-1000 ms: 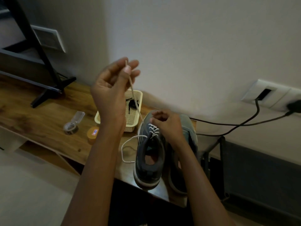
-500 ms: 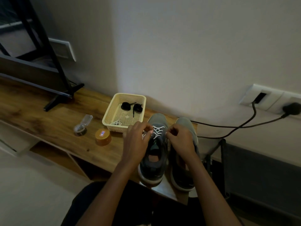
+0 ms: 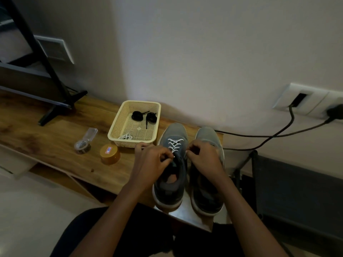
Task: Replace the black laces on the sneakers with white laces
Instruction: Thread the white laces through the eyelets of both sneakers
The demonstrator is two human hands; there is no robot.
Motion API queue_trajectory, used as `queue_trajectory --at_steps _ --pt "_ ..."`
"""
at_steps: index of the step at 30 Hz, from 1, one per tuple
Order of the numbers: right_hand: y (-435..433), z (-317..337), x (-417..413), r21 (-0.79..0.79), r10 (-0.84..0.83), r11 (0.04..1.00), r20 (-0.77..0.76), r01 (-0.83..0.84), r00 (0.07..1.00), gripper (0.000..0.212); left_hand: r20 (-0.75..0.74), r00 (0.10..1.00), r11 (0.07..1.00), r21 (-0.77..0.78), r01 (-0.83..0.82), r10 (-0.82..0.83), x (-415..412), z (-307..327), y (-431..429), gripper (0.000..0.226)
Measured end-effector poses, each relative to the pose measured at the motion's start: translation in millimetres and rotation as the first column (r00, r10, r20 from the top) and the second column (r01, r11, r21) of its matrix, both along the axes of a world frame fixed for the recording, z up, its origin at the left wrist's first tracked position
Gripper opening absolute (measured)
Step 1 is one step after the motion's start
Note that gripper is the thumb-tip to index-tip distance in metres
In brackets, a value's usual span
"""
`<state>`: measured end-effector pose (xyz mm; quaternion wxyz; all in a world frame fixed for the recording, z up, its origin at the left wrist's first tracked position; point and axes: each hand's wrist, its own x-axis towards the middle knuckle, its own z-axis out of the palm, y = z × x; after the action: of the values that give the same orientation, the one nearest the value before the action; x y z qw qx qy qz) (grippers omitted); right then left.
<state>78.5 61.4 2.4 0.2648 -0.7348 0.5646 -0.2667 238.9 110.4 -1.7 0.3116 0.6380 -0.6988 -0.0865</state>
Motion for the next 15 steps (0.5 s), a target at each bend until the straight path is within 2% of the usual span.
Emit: queue_trajectory --at_steps 4,8,11,15 --pt "1 0 2 -0.018 0.009 1.000 -0.090 -0.011 0.996 0.007 0.002 1.000 0.997 -0.077 -0.006 0.006 -1 -2 -3 0.014" --pt "1 3 2 -0.017 0.004 1.000 -0.096 -0.006 0.995 0.010 0.013 0.998 0.987 -0.145 -0.064 0.067 -8 -4 -3 0.017" --pt "2 3 1 -0.040 0.002 0.999 -0.106 -0.006 0.994 0.006 -0.044 0.994 0.988 -0.115 -0.103 0.098 -14 -6 -1 0.012" --pt "6 3 5 -0.071 0.030 0.996 -0.212 -0.046 0.977 0.018 -0.049 0.990 0.988 -0.070 -0.135 0.132 -16 -10 -1 0.007"
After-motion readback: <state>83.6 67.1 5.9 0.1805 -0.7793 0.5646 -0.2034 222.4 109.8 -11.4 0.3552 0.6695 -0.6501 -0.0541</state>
